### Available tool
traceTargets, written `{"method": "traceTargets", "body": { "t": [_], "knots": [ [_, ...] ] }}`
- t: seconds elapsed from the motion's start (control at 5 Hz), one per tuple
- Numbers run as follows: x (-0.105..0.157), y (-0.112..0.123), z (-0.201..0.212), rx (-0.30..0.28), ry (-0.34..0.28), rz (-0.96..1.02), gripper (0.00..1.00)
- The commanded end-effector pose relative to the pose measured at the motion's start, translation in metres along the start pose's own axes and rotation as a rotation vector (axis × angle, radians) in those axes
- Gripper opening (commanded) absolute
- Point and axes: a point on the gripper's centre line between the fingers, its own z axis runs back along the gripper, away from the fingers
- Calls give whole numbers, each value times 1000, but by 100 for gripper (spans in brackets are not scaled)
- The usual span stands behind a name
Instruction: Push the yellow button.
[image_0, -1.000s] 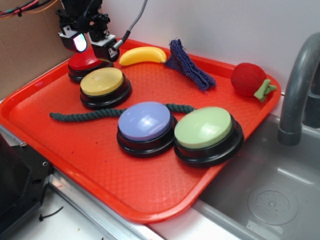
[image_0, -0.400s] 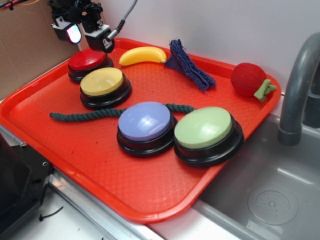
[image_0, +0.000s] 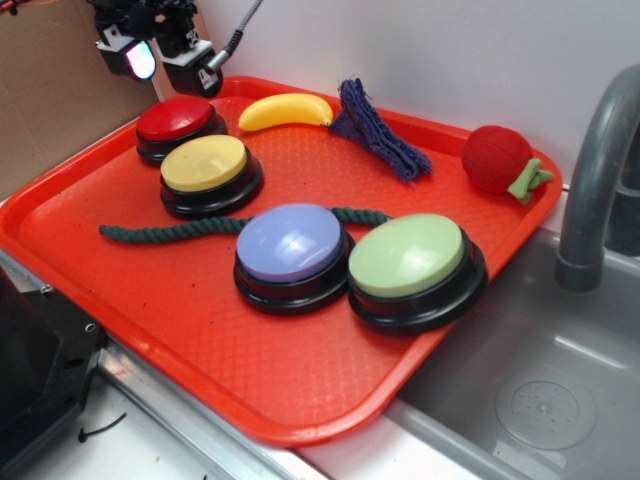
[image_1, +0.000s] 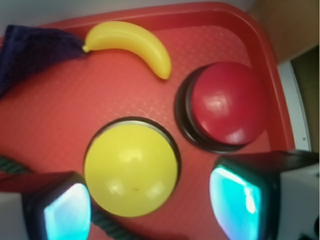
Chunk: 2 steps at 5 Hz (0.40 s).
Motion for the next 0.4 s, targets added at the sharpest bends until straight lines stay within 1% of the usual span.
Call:
{"method": "traceTargets", "body": {
  "t": [0.0,0.2],
  "knots": [
    [2,5,26,-22,-104,-7,100],
    [-6,7,31,55,-115,9,100]
  ]
}}
